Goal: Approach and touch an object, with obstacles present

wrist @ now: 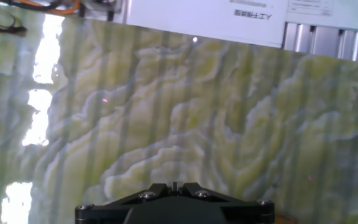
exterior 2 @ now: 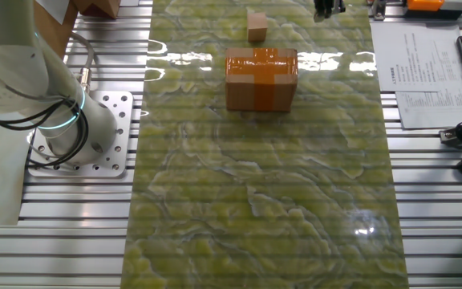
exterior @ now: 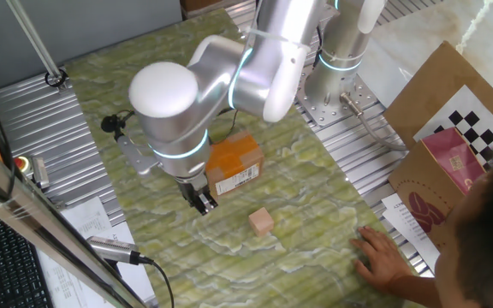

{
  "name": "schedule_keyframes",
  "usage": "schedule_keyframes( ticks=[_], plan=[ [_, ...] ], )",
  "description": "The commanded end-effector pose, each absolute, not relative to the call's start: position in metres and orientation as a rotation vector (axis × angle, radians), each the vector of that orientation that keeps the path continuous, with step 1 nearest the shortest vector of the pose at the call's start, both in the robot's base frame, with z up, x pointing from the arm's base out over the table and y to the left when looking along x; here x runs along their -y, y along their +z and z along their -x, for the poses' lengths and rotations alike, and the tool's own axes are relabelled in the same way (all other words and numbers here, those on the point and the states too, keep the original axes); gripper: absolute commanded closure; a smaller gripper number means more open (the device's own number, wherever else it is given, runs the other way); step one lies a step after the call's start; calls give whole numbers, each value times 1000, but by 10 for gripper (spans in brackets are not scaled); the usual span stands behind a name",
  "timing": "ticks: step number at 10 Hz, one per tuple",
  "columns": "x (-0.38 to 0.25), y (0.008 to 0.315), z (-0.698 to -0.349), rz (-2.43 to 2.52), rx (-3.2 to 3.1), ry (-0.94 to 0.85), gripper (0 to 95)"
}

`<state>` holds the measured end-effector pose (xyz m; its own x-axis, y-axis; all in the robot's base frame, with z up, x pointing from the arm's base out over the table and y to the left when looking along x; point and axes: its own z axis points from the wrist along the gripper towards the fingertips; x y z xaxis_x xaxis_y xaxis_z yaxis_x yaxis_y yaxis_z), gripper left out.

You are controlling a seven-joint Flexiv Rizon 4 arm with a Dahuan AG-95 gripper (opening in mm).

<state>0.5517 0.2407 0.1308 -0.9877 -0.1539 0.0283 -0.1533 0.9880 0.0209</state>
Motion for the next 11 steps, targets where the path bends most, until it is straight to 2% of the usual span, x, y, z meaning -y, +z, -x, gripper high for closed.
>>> schedule_keyframes(
  ticks=[1,5,11],
  plan=[
    [-249,128,-547,-222,3100,-29,950],
    [-261,114,-538,-212,3101,-36,950],
    [-263,115,-538,-296,3076,-25,950]
  ],
)
